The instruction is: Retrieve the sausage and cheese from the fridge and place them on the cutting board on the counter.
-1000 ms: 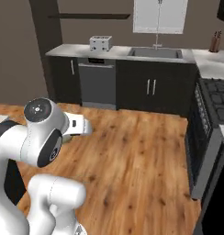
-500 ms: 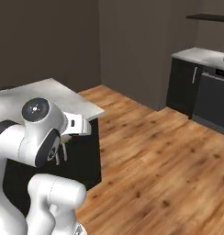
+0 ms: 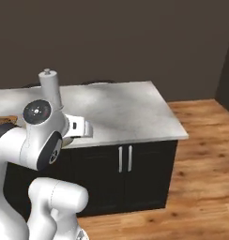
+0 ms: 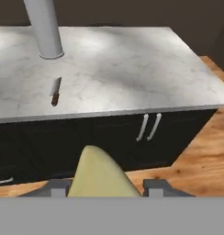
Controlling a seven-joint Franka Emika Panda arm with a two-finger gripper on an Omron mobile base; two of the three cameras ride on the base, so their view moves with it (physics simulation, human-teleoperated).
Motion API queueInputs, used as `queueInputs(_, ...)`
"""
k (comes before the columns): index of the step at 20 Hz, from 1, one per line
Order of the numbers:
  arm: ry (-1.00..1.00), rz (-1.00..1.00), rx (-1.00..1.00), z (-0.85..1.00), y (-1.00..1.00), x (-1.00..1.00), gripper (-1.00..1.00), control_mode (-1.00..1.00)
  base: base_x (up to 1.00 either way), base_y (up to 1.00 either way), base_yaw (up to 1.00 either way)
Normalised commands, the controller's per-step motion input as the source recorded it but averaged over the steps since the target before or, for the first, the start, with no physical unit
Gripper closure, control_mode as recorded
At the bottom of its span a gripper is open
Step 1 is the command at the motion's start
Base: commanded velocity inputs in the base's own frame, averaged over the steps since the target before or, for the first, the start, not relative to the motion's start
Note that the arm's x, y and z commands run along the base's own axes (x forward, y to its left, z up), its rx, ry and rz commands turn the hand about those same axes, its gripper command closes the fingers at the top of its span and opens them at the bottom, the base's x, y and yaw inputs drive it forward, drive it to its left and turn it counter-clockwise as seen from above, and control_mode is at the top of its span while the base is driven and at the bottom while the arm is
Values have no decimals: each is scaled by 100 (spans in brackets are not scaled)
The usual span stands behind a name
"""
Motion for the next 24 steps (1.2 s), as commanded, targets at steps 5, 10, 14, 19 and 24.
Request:
queueInputs(5,0,0,0,0,0,0,100,100,31,0,72)
queueInputs(10,0,0,0,0,0,0,100,100,42,3,58)
queueInputs(14,0,0,0,0,0,0,100,100,59,32,24)
queueInputs(19,0,0,0,0,0,0,100,100,60,68,1)
queueInputs(24,0,0,0,0,0,0,100,100,37,84,0)
